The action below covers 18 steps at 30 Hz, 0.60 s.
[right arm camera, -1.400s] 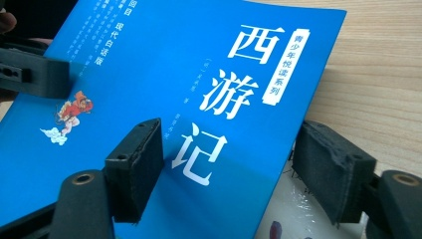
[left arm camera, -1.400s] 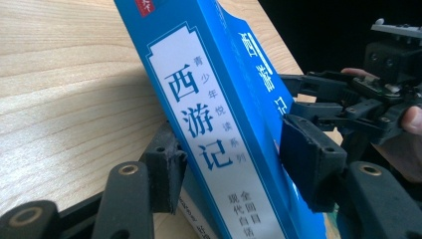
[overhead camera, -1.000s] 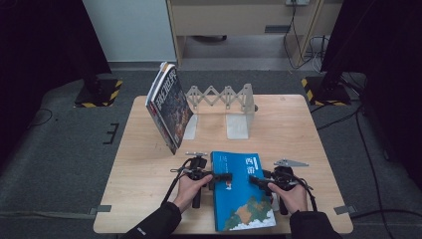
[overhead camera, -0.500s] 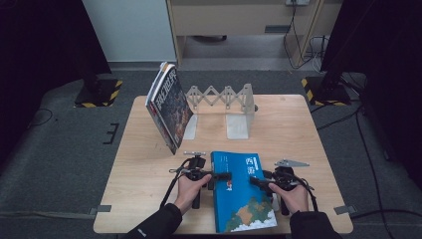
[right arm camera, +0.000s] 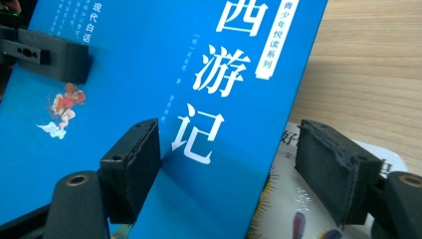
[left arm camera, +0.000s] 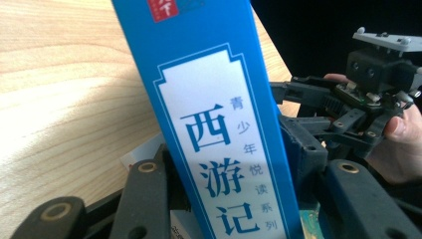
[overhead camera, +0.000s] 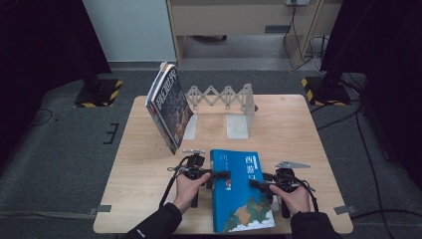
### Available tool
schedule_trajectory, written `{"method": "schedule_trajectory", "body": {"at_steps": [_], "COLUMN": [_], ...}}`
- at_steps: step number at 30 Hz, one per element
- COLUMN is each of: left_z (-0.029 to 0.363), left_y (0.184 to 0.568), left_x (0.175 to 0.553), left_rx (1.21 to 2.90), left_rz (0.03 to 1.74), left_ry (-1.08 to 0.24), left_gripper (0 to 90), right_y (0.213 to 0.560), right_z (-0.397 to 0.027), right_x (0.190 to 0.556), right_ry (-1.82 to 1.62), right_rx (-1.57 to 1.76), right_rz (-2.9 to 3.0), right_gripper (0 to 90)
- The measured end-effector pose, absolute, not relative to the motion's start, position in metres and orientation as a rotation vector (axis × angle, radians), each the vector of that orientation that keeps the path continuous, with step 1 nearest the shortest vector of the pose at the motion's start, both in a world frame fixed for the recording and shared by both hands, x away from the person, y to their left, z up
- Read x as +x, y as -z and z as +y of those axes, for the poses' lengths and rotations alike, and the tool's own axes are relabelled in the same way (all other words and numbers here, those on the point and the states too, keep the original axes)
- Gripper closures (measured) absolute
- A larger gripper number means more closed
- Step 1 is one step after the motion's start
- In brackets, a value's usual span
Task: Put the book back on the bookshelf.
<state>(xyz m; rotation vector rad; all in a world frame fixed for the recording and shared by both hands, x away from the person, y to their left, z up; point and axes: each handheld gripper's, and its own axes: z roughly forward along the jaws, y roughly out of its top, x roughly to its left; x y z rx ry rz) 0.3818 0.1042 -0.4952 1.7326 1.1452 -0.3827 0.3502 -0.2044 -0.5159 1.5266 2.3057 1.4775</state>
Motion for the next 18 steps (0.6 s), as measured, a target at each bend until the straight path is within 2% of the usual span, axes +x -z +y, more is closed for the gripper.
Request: {"method": "schedule_trajectory", "body": {"at_steps": [10,18], "left_z": [0.102,0.101], "left_y": [0.477,0.455], "left_x": [0.382,0.388], "left_rx": [1.724,1.703], "left_rz": [1.107,1.048], "left_ry": [0.309,0.201], "left_gripper": [57.1,58.6], "right_y": [0.505,0.491], "right_z": [-0.203,-0.206], "right_x": [0.359,0.369], "right_ry": [-1.524,-1.589], "right_rx": [1.488,1.442], "right_rz": [2.308,2.226], "right_gripper": [34.9,42.8]}}
